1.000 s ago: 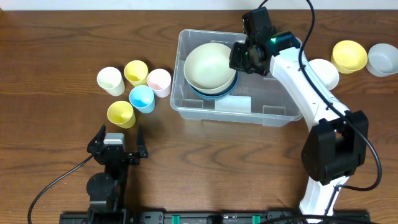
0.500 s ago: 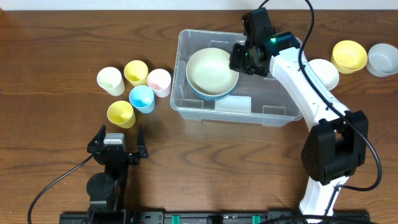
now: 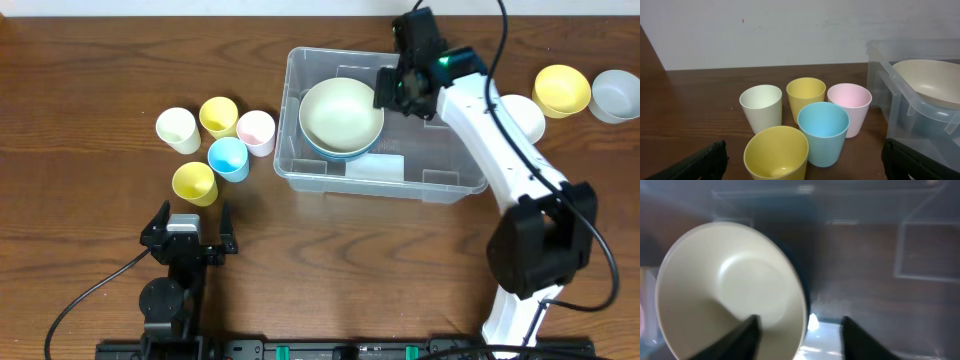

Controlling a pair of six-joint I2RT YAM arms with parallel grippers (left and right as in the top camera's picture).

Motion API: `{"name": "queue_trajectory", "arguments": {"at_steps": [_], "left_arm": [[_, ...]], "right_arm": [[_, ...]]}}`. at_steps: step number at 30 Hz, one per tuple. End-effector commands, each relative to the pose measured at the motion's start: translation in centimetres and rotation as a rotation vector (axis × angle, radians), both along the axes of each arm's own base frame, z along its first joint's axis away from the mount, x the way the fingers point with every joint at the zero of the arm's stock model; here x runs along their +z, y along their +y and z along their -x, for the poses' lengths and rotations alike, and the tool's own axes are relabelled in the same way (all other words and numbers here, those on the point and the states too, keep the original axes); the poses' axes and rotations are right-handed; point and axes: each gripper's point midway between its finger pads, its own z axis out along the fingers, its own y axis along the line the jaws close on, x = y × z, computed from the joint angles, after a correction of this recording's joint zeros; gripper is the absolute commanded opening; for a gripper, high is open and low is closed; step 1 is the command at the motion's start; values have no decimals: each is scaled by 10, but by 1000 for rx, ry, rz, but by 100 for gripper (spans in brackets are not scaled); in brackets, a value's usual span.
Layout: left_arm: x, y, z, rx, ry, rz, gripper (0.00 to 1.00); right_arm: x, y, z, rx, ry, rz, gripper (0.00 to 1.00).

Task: Pack container
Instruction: 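Open the right gripper and raise it out of the bin, then move the right gripper to the small white bowl at right edge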

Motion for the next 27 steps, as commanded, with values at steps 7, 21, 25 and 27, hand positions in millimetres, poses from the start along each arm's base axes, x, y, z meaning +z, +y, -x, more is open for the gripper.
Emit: {"name": "queue_trajectory", "arguments": {"at_steps": [7,21,25,27], "left_arm": [[-15,-1,1,-12,46,-13,98],[-15,-1,1,-12,46,-13,98],[-15,-1,1,-12,46,-13,98],[-15,-1,1,-12,46,-13,98]], "right_arm": [[130,-140,17,-320,-234,239,99],[4,-283,81,-882,161,-2,99],[-42,-286,83,-875,168,-16,99],[-59,-285,84,-873,162,-17,99]]}}
